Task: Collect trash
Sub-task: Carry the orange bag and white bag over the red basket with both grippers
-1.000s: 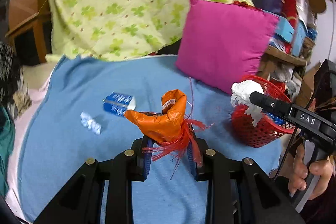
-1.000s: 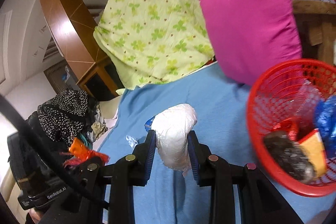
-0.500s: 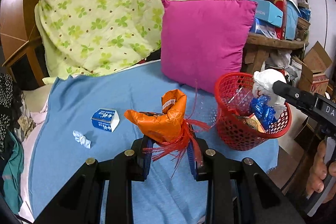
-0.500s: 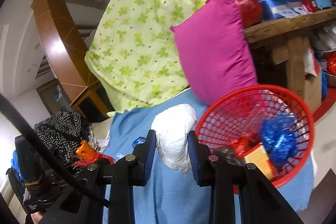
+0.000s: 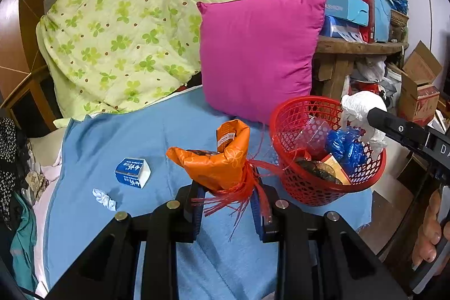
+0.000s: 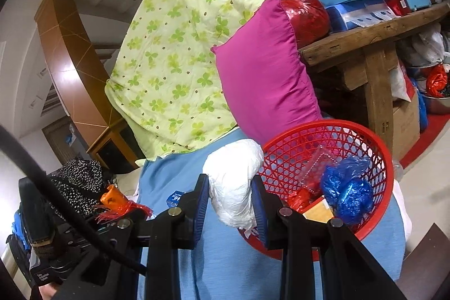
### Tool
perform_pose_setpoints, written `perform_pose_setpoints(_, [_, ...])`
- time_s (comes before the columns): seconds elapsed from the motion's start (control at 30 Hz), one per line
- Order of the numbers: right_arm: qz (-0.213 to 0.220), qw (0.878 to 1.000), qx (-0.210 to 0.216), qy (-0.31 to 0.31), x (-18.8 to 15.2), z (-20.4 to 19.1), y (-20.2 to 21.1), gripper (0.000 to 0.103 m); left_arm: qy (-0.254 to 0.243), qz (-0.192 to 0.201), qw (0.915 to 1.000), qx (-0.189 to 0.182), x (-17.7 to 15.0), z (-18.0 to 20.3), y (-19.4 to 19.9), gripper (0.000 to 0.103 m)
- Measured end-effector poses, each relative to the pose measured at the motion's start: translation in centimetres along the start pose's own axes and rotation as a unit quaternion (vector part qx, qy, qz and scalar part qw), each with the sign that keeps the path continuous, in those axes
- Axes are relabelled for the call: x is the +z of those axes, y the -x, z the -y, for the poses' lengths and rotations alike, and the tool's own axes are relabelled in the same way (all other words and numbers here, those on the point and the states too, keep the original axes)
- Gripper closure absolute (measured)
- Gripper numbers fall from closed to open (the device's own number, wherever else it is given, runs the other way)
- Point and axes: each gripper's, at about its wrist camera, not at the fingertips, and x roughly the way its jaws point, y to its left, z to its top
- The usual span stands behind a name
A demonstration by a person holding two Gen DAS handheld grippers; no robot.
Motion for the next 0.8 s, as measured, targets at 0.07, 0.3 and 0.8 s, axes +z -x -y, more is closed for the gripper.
perform_pose_setpoints(0.07, [0.002, 1.0, -0.001, -0.002, 0.0, 0.2, 0.1, 0.071, -0.005, 0.001, 1.0, 0.001, 0.1, 0.2, -0.1, 0.072])
perform_pose_setpoints(0.3, [0.009, 1.0, -0.006, -0.005, 0.2, 0.7, 0.6, 0.071, -0.018, 0.004, 0.9998, 0.002, 0.4, 1.1, -0.2, 0.072])
perform_pose_setpoints(0.8, [0.016, 1.0, -0.014, -0.007, 0.4, 1.3, 1.2, 0.07, -0.041, 0.008, 0.9991, -0.002, 1.0, 2.3, -0.4, 0.072])
